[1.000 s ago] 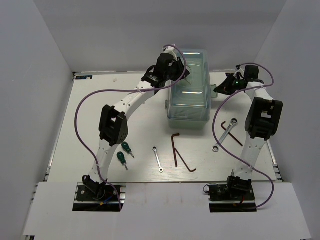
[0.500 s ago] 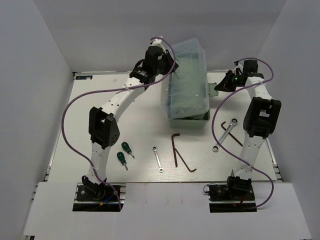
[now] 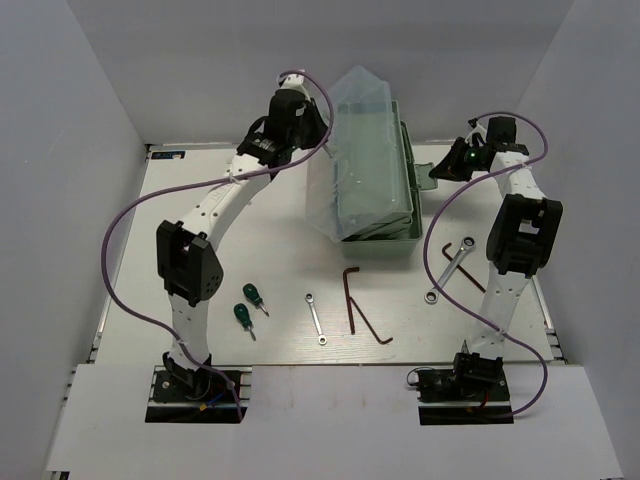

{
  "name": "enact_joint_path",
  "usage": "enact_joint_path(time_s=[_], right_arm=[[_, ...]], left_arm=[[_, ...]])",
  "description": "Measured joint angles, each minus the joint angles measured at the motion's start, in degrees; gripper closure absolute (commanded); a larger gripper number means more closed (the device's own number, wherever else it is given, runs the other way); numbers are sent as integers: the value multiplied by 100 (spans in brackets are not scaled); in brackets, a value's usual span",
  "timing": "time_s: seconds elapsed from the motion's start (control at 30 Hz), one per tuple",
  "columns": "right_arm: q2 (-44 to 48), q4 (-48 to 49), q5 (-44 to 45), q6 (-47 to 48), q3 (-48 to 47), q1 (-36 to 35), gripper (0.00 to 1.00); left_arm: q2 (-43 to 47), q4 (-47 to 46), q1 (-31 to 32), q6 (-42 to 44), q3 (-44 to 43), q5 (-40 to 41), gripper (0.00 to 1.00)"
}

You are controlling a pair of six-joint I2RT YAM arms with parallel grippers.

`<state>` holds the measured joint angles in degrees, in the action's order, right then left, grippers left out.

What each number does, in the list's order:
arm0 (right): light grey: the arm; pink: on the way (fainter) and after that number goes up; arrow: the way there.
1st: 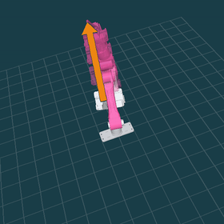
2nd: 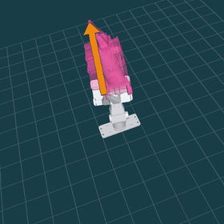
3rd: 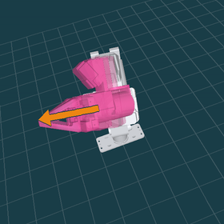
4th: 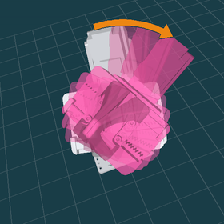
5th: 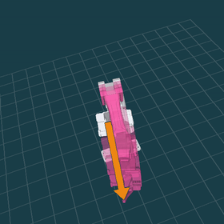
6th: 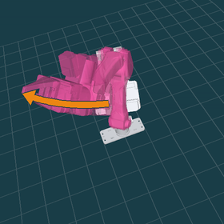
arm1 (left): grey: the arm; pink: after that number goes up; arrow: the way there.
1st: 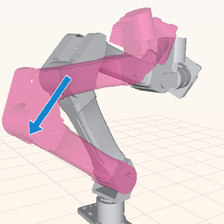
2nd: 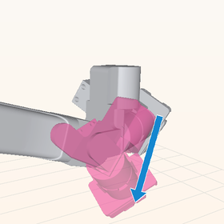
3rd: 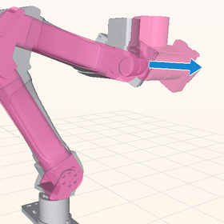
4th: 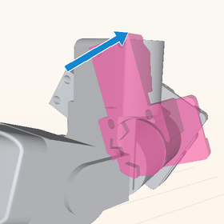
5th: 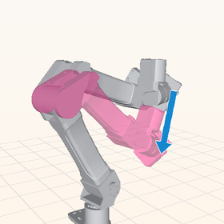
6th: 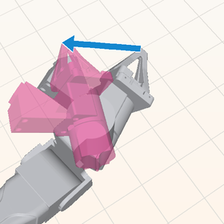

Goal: Sort the tools into containers

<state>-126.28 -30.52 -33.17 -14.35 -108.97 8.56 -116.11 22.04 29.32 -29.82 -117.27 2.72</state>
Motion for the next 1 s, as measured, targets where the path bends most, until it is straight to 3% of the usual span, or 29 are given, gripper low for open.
enact_joint_path(time_s=[0.53, 0.63, 0.67, 0.77, 1.0], right_arm=[[0, -81, 166, 304, -46, 0, 100], [0, -87, 170, 348, -57, 2, 100], [0, -94, 168, 367, -59, 2, 100], [0, -105, 197, 442, -72, 7, 100], [0, -155, 219, 522, -76, 87, 100]], left_arm=[[833, 278, -415, 737, 1193, 632, 99], [1036, 186, -422, 732, 1526, 654, 76], [1115, 138, -424, 723, 1657, 656, 54], [1397, 181, -472, 901, 2103, 863, 29], [1738, 586, -750, 1115, 2758, 1276, 15]])
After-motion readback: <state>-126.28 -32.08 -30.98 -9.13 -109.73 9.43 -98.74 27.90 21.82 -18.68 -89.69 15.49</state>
